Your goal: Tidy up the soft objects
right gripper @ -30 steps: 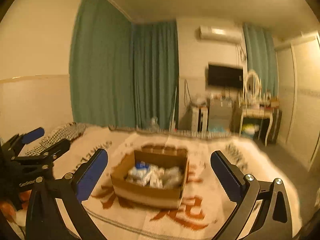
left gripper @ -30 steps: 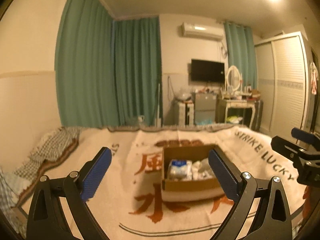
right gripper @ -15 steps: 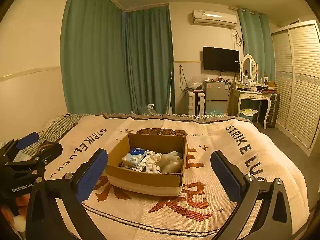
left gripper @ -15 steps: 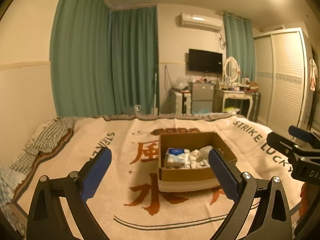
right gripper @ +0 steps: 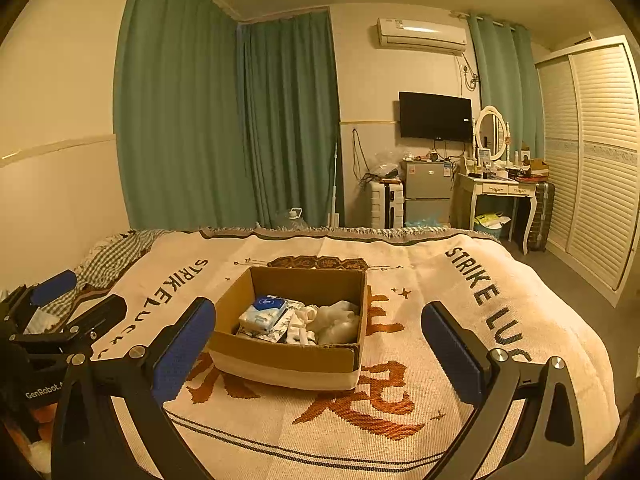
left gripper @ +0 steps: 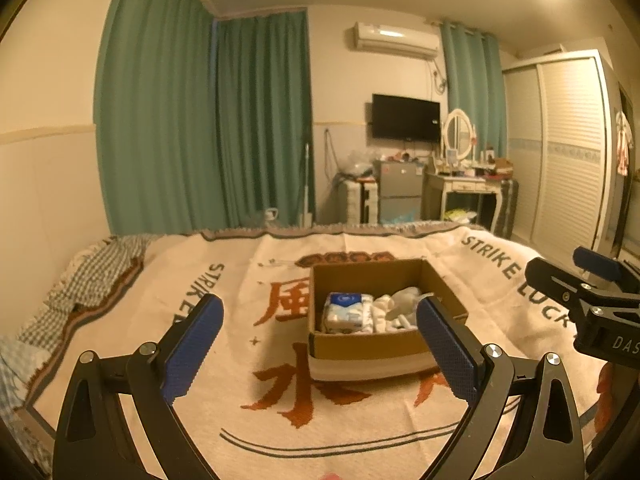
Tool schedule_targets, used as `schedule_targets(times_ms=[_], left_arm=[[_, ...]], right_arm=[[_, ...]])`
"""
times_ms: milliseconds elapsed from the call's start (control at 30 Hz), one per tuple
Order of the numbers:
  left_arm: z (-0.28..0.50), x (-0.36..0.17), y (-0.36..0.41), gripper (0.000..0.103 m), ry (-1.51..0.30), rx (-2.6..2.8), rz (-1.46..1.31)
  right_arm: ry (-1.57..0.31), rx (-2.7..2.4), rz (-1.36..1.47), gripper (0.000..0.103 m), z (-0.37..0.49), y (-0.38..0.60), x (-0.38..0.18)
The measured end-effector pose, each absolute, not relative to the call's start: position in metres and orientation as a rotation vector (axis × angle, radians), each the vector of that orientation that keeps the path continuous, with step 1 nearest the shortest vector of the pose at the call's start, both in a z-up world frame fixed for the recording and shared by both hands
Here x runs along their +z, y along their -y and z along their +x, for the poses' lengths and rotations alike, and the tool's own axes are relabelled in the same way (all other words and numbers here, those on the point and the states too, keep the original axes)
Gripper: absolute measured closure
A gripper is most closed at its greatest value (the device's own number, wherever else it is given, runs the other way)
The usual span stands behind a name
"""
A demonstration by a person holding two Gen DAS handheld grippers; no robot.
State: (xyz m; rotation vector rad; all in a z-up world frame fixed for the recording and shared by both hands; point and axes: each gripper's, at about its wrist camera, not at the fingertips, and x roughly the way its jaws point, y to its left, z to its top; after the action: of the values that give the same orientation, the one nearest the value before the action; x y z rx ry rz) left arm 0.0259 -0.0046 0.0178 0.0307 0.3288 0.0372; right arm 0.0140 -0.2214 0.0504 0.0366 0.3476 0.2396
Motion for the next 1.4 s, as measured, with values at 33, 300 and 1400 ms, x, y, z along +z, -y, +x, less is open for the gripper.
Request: schedule_targets(times_ms=[33,300,1400], left_arm=[[0.026,0.018,0.005,0.004,-0.330,0.036,0.028],[0.026,0.016,0.005,0.004,-0.335,0.028,0.021],[0.025,0.014,0.004,0.004,-0.344,0.030,0.025]], right_arm=[[-0.348,0.239,0.036,0.000,0.014,0.221,0.050],[-0.352,0.239,0.035,0.000,0.014,0.221,0.049],[-0.385,0.229,0.032,0.000,0.019,0.223,0.040]])
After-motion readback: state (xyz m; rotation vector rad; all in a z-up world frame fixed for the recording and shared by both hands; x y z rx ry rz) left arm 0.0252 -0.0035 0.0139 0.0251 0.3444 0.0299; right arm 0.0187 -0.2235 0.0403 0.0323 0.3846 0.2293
